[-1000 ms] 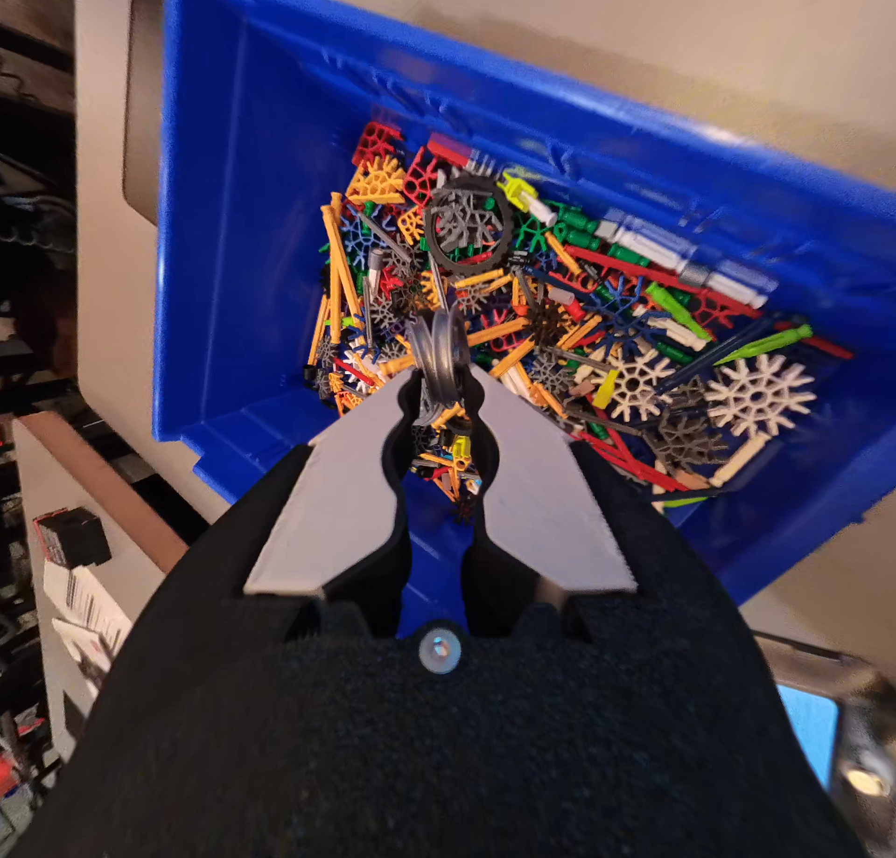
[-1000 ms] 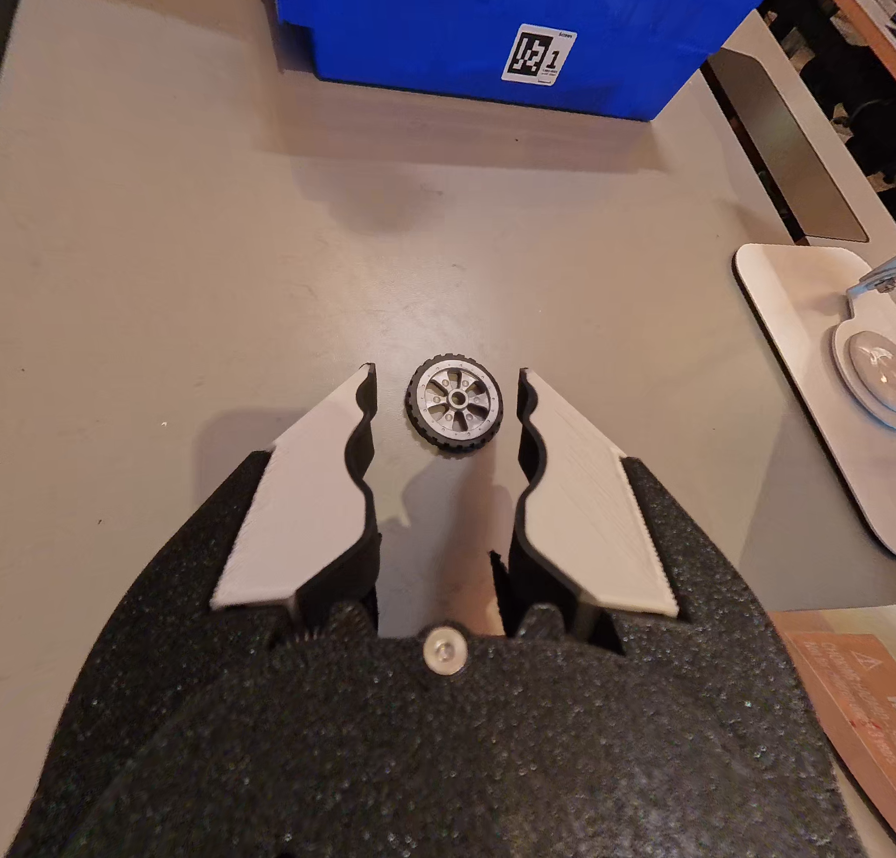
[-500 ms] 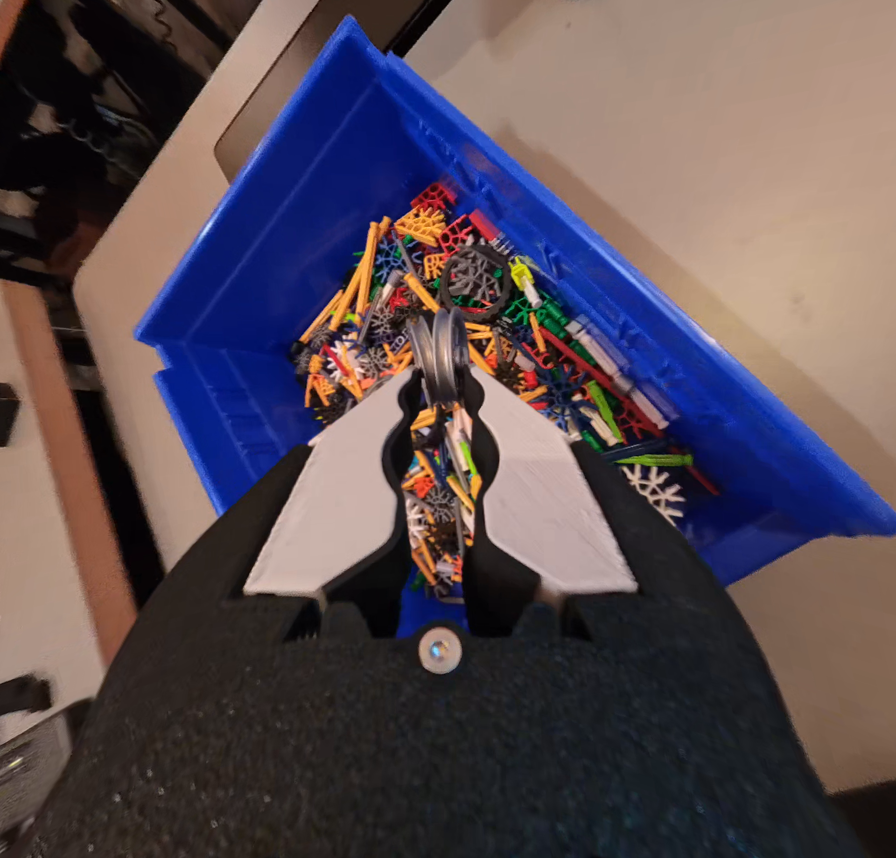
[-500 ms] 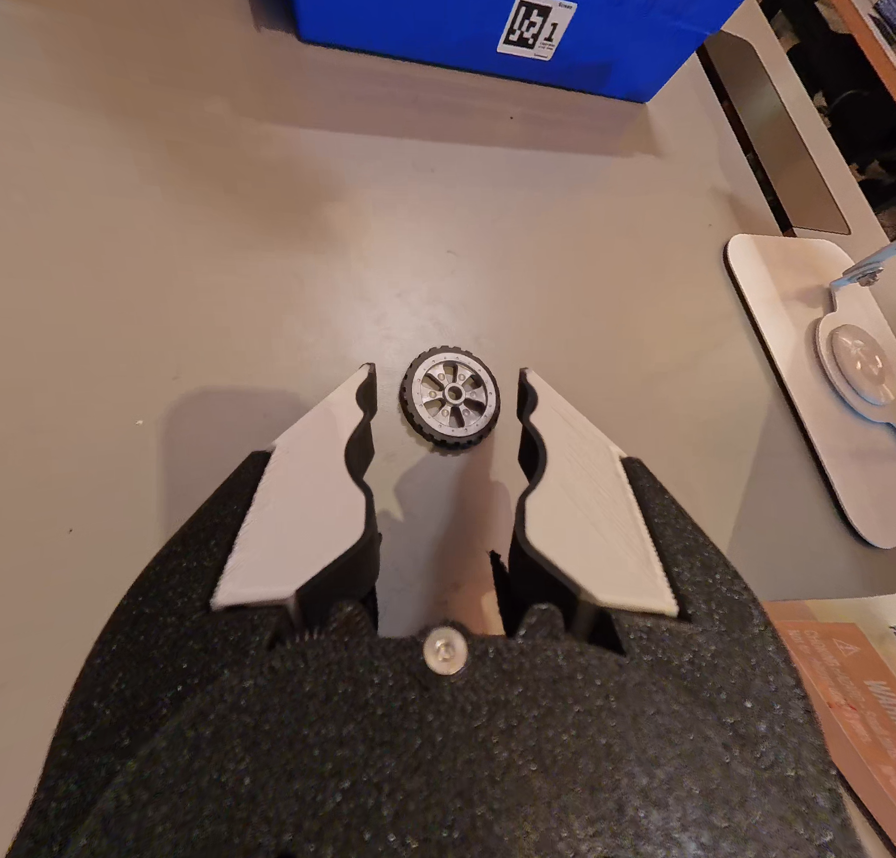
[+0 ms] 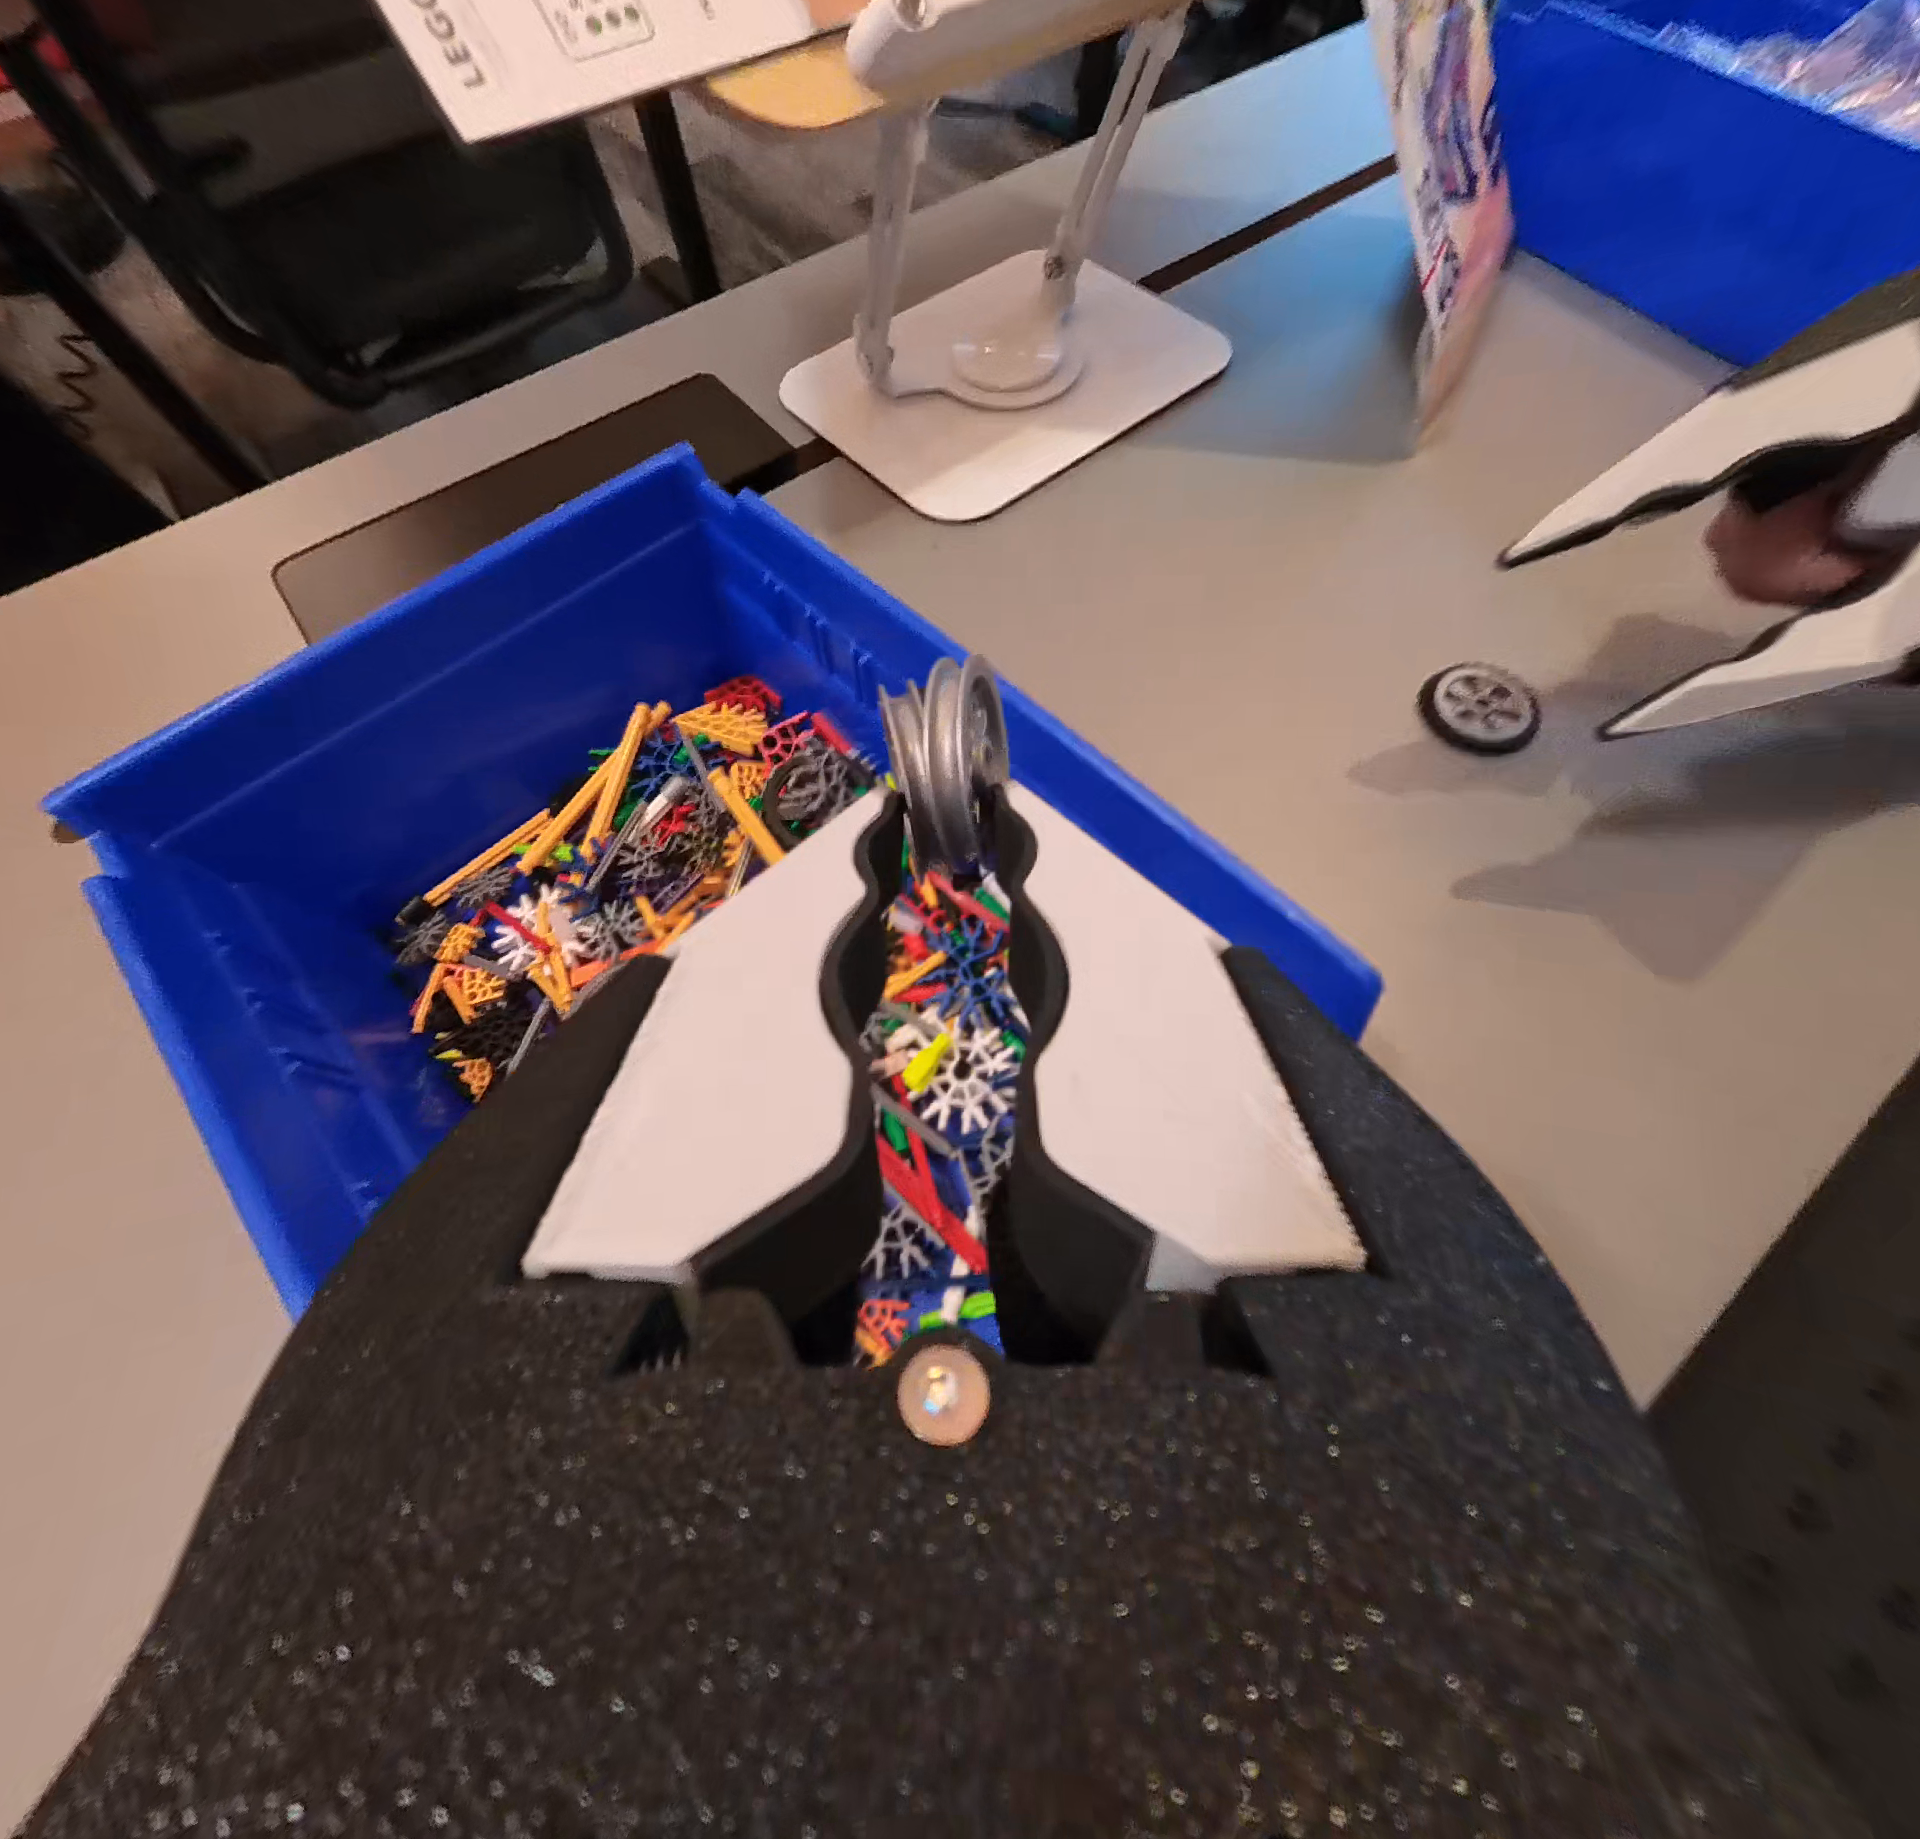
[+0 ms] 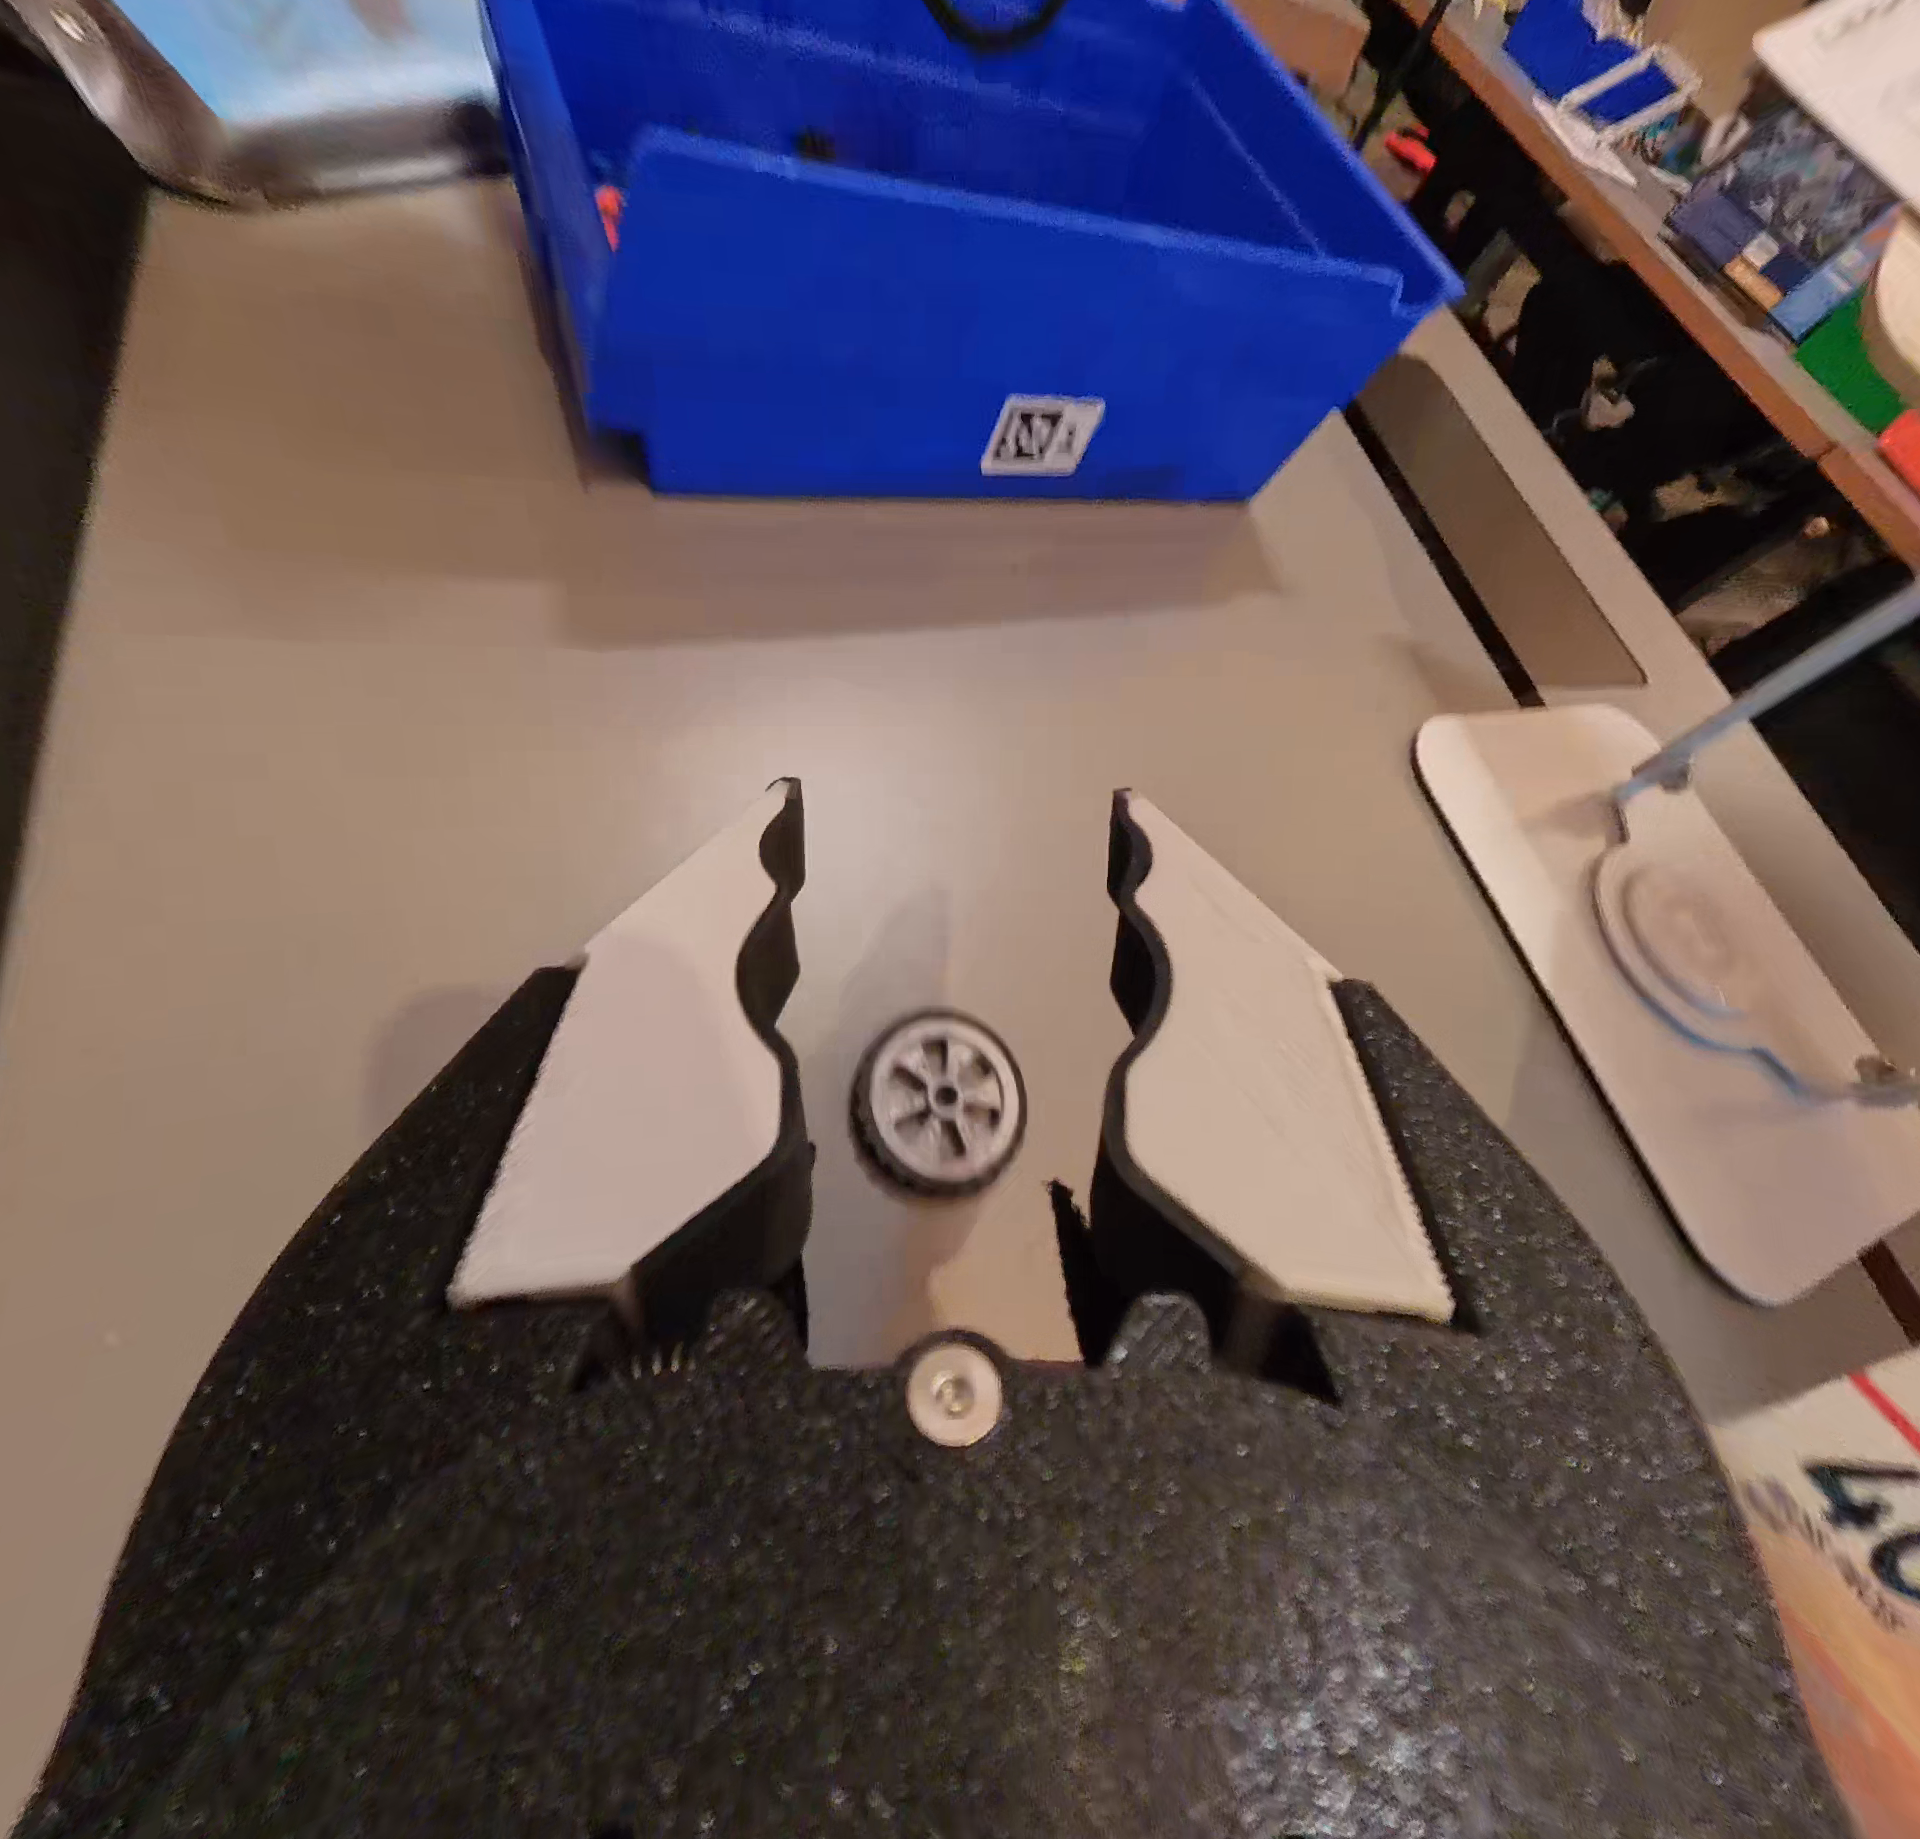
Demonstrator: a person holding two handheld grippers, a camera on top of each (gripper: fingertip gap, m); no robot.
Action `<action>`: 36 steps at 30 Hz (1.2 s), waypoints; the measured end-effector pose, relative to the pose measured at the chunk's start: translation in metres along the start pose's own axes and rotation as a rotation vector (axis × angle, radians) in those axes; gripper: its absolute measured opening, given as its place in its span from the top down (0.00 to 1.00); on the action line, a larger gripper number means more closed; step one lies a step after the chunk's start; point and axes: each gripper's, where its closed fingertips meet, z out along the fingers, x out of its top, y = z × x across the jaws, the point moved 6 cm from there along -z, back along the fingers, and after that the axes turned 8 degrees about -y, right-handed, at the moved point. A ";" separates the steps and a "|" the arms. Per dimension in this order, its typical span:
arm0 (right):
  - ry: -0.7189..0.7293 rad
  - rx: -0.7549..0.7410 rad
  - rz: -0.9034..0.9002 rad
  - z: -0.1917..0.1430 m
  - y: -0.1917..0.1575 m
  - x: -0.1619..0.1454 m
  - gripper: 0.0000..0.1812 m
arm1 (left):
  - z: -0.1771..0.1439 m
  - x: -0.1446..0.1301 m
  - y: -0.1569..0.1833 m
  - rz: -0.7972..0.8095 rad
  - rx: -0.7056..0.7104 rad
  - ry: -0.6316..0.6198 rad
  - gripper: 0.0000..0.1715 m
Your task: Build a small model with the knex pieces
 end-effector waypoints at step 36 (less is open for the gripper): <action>0.232 0.279 0.124 0.014 -0.005 0.071 0.72 | 0.029 0.018 0.143 0.326 0.077 0.143 0.92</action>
